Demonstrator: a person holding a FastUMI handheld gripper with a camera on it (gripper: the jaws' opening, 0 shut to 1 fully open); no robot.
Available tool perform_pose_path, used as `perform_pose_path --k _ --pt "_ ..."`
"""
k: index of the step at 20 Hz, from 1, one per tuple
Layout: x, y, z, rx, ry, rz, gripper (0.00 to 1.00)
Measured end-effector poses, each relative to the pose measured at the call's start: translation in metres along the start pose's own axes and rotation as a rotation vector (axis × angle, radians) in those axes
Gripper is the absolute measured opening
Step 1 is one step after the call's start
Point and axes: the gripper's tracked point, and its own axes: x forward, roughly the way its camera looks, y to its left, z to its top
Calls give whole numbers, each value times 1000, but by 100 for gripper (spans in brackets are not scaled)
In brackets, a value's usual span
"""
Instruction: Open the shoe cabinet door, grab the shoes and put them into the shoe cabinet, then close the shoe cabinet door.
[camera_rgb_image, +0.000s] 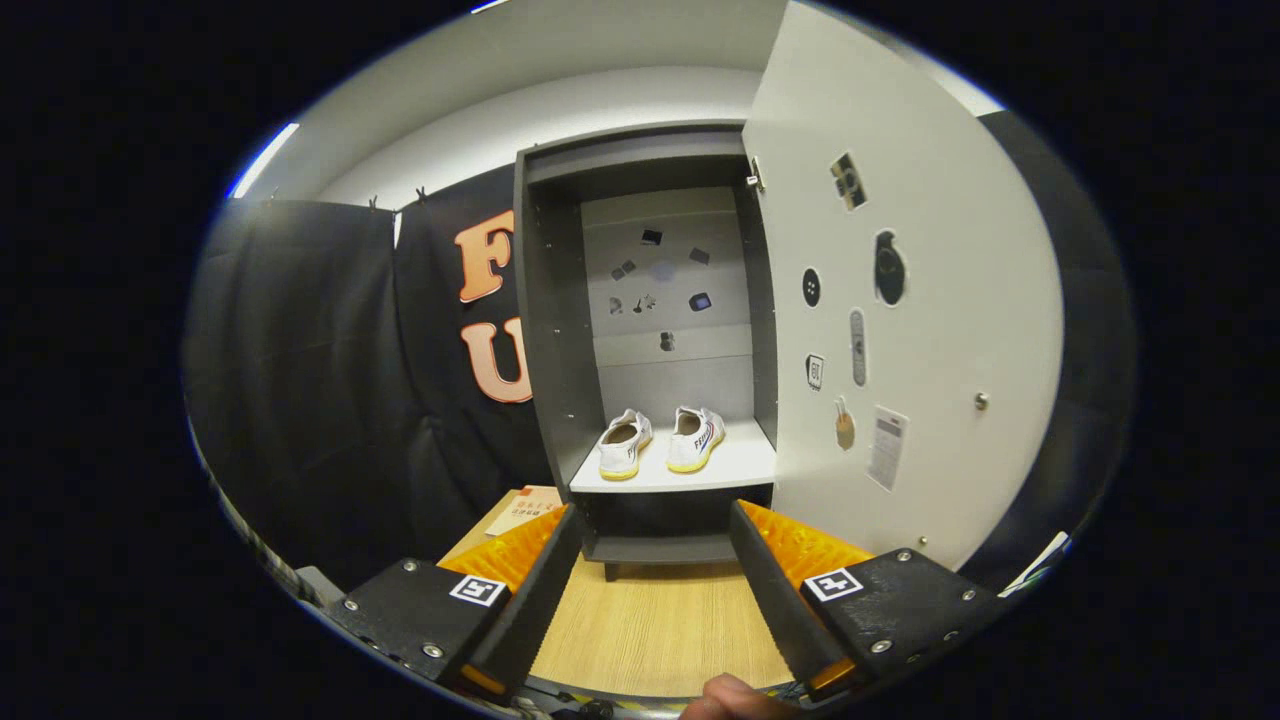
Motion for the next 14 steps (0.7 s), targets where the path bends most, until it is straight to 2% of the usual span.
perform_pose_path --k 7,14 --pt "-77 -73 9 29 -83 66 93" --pt "-88 -167 17 43 -132 21 94"
